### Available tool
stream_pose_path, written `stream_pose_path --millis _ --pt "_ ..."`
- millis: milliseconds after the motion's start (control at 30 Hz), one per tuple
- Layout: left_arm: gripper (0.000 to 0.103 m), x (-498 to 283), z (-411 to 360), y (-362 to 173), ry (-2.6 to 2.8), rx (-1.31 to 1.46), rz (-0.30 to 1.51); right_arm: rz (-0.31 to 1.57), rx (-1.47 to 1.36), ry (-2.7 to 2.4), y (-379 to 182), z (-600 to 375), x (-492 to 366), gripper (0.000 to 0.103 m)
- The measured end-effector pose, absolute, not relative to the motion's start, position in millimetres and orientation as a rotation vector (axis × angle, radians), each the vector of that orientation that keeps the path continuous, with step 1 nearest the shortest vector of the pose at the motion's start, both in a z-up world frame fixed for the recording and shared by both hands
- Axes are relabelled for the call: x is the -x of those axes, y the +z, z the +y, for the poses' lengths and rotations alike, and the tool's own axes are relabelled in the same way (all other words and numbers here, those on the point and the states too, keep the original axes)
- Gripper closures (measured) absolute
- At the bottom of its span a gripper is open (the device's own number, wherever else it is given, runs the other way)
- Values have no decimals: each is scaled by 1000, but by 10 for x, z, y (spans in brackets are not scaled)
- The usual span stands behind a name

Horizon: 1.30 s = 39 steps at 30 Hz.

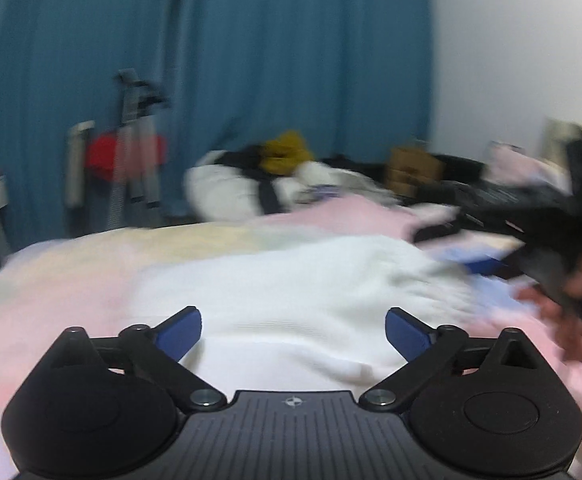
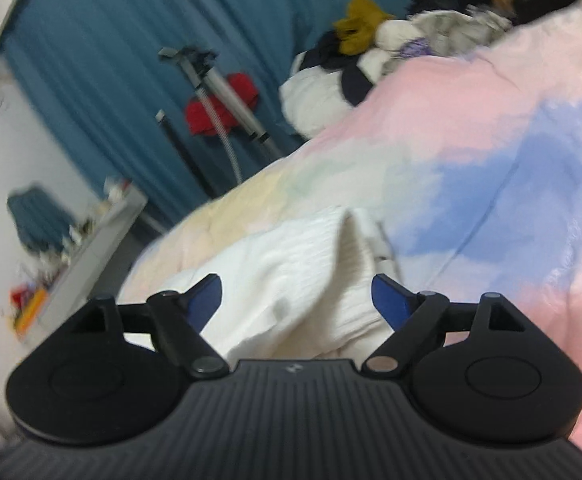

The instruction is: Fold clothes

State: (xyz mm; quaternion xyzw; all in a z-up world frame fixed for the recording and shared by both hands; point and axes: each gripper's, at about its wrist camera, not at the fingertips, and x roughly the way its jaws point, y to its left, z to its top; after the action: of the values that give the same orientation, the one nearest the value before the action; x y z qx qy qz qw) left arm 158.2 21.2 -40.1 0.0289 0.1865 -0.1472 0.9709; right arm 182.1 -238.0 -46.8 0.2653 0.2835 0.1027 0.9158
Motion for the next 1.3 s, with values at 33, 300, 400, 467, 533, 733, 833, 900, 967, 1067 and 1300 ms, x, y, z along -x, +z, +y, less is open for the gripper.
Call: stream_pose_path --millis 33,300,400,467,533,733,833,900,967,1067,1300 --pt "3 -1647 298 -396 -268 -37 392 591 -505 222 -468 -2308 -1831 15" --pt "1 -2084 879 -604 -194 200 620 718 -644 146 -1096 -2436 -2033 2" --pt "1 -2127 1029 -636 -214 289 665 726 -778 174 -1233 -2528 -2059 1" --pt "1 -2134 1137 -685 -223 353 693 712 -747 173 -1154 -2478 -2051 15" --pt "4 -2142 1226 -752 -233 413 722 694 -682 160 -1006 -2401 -2022 30" --pt "39 -2044 1246 -733 -217 397 675 636 -622 147 -785 -2288 -1916 59" --pt "53 -1958 1145 -518 -207 390 611 574 -622 180 -530 -2250 -1860 65" --pt "55 -1900 1098 -331 -220 401 587 537 -635 191 -352 -2296 -1842 66" --pt "56 -1927 969 -154 -254 404 581 497 -656 190 -180 -2403 -1805 67" --pt "56 -1945 663 160 -302 387 543 439 -698 188 58 -2707 -1694 67" --pt "55 -2463 -665 508 -472 305 489 296 -753 66 394 -3865 -1390 67"
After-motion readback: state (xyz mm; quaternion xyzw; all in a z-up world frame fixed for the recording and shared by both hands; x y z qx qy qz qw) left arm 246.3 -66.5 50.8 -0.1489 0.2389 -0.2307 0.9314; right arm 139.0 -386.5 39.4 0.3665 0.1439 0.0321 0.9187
